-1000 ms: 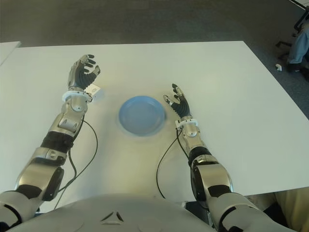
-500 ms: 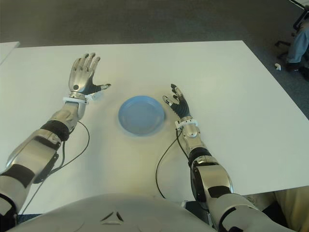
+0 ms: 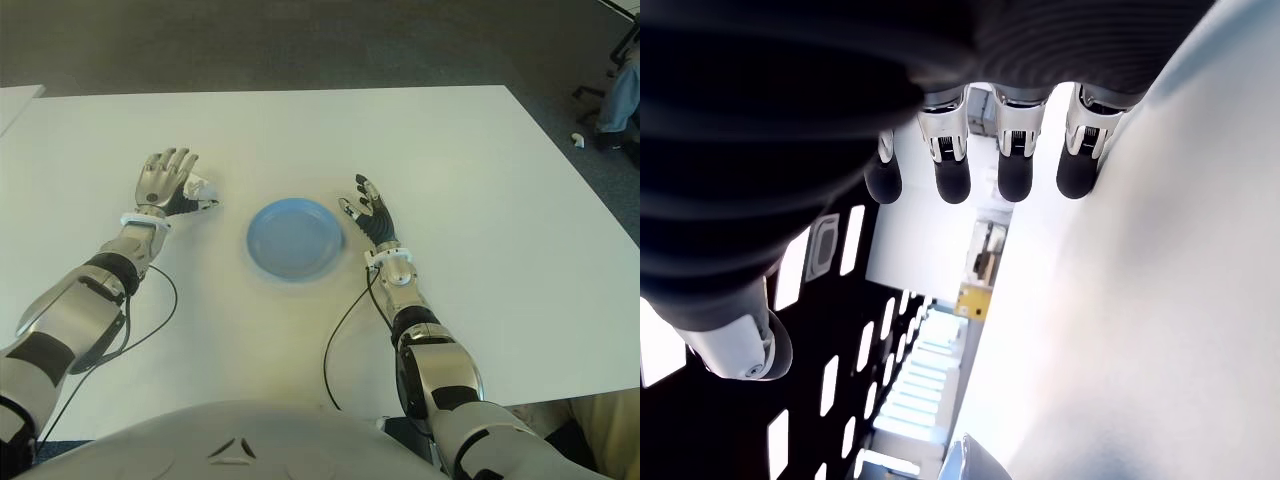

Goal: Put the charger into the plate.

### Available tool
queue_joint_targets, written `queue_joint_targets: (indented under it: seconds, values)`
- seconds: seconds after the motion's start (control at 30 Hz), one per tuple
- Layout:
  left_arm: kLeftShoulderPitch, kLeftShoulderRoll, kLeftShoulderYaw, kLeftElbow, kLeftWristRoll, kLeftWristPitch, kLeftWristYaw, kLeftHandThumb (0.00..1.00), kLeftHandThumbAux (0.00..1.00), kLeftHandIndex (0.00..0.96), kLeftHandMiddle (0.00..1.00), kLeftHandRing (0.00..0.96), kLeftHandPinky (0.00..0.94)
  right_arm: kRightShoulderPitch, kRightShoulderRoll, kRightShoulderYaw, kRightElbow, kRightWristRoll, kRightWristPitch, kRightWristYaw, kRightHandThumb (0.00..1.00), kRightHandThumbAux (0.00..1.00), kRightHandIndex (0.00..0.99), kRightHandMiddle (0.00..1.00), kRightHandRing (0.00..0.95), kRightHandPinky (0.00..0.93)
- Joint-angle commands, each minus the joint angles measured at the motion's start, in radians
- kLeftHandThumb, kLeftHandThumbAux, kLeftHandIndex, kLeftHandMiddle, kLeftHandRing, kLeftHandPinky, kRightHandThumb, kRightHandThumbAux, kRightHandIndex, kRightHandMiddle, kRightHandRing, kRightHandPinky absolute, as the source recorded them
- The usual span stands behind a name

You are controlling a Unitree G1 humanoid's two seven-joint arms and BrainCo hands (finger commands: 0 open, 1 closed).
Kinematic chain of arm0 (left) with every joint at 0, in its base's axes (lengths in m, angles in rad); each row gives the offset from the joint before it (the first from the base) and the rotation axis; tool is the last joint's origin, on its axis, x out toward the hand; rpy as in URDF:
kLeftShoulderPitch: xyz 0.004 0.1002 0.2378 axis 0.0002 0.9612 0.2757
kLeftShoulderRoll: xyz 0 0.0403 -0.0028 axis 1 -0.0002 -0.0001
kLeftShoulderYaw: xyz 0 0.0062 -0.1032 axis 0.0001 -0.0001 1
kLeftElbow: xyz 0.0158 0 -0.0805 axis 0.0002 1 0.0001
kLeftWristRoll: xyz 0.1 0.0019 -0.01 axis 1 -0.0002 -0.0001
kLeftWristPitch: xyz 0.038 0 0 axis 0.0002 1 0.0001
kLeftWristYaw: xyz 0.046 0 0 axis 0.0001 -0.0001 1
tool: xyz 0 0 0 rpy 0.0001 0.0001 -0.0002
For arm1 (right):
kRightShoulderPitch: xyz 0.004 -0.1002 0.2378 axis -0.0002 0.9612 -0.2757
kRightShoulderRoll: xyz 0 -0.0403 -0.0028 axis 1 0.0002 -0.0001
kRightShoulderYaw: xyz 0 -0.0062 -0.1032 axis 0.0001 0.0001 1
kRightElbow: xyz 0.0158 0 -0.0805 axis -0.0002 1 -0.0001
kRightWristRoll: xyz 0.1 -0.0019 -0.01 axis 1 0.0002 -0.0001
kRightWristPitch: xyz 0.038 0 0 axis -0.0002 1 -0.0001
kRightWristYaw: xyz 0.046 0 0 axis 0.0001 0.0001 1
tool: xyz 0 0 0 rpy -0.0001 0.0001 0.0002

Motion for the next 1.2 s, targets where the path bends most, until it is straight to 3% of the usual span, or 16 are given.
queue_joint_targets:
  seconds: [0.03, 0.5, 1.2]
  values:
    - [0.002, -0.031, -0.021, 0.019, -0.007, 0.018, -0.107, 0.142, 0.231, 0.000, 0.000, 0.000, 0.000, 0.053, 0.004, 0.003, 0.031, -0.001, 0.019, 0.020, 0.187, 0.527, 0.028, 0.059, 0.060, 0.095]
    - [-0.004, -0.048, 0.039, 0.016, -0.124, 0.002, -0.303, 0.091, 0.241, 0.000, 0.000, 0.000, 0.000, 0.061, -0.008, -0.005, 0.025, 0.006, 0.001, 0.053, 0.154, 0.537, 0.022, 0.058, 0.057, 0.080]
    - [0.047, -0.098, 0.264, 0.015, -0.384, -0.076, -0.441, 0.140, 0.244, 0.000, 0.000, 0.000, 0.000, 0.076, -0.012, -0.019, 0.006, 0.008, -0.020, 0.074, 0.142, 0.541, 0.014, 0.057, 0.057, 0.086]
